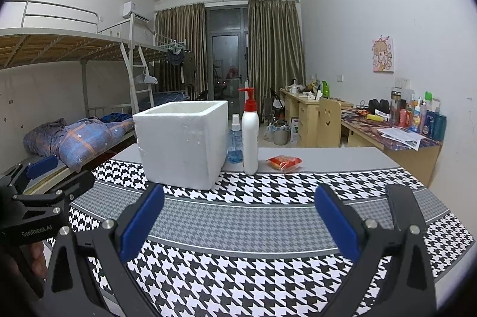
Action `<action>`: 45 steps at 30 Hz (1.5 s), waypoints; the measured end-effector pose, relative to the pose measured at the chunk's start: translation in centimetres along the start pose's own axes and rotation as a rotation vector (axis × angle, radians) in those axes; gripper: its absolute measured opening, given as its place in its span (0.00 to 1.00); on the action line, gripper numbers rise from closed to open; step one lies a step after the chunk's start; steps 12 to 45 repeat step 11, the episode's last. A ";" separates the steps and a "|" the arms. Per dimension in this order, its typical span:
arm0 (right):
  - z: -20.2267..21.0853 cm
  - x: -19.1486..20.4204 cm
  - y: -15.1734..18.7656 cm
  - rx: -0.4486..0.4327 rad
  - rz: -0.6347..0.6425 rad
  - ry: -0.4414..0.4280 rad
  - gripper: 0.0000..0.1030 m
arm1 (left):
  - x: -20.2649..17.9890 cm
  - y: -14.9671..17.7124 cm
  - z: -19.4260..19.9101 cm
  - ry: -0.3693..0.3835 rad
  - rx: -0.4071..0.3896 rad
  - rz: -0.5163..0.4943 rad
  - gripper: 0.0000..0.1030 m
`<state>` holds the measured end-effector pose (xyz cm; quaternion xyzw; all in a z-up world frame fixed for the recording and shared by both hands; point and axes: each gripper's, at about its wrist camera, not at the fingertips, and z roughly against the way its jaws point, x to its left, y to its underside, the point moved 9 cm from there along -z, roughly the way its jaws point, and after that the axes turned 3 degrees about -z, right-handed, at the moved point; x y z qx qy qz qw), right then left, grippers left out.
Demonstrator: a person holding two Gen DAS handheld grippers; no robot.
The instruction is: Organize soft objects
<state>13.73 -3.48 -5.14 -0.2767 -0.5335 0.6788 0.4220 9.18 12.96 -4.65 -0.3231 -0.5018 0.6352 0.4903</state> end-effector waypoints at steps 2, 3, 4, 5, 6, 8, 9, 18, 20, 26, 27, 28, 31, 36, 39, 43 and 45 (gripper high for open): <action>-0.1 -0.1 0.1 0.005 -0.006 -0.001 0.99 | -0.1 0.0 0.0 0.006 0.000 0.001 0.99; -0.1 -0.1 0.1 0.006 -0.006 -0.001 0.99 | -0.1 -0.1 0.0 0.007 -0.001 0.002 0.99; -0.1 -0.1 0.2 0.008 -0.007 -0.001 0.99 | -0.1 -0.1 0.0 0.007 0.000 0.002 0.99; -0.2 -0.1 0.2 0.008 -0.006 -0.002 0.99 | -0.1 -0.1 0.0 0.004 0.000 0.002 0.99; -0.1 -0.1 0.2 0.008 -0.007 -0.004 0.99 | 0.0 -0.1 0.0 -0.002 0.000 0.004 0.99; -0.1 -0.2 0.2 0.015 -0.015 -0.014 0.99 | -0.1 0.0 0.1 -0.002 0.001 -0.001 0.99; -0.2 -0.2 0.3 0.016 -0.018 -0.016 0.99 | -0.1 0.0 0.1 -0.002 0.003 -0.001 0.99; -0.1 -0.2 0.3 0.015 -0.016 -0.013 0.99 | -0.2 0.0 0.1 0.008 0.000 0.005 0.99; -0.1 -0.2 0.3 0.015 -0.016 -0.013 0.99 | -0.2 0.0 0.1 0.008 0.000 0.005 0.99; -0.1 -0.2 0.3 0.015 -0.016 -0.013 0.99 | -0.2 0.0 0.1 0.008 0.000 0.005 0.99; -0.1 -0.2 0.3 0.015 -0.016 -0.013 0.99 | -0.2 0.0 0.1 0.008 0.000 0.005 0.99; -0.1 -0.2 0.3 0.015 -0.016 -0.013 0.99 | -0.2 0.0 0.1 0.008 0.000 0.005 0.99; -0.1 -0.2 0.3 0.015 -0.016 -0.013 0.99 | -0.2 0.0 0.1 0.008 0.000 0.005 0.99; -0.1 -0.2 0.3 0.015 -0.016 -0.013 0.99 | -0.2 0.0 0.1 0.008 0.000 0.005 0.99; -0.1 -0.2 0.3 0.015 -0.016 -0.013 0.99 | -0.2 0.0 0.1 0.008 0.000 0.005 0.99; -0.1 -0.2 0.3 0.015 -0.016 -0.013 0.99 | -0.2 0.0 0.1 0.008 0.000 0.005 0.99; -0.1 -0.2 0.3 0.015 -0.016 -0.013 0.99 | -0.2 0.0 0.1 0.008 0.000 0.005 0.99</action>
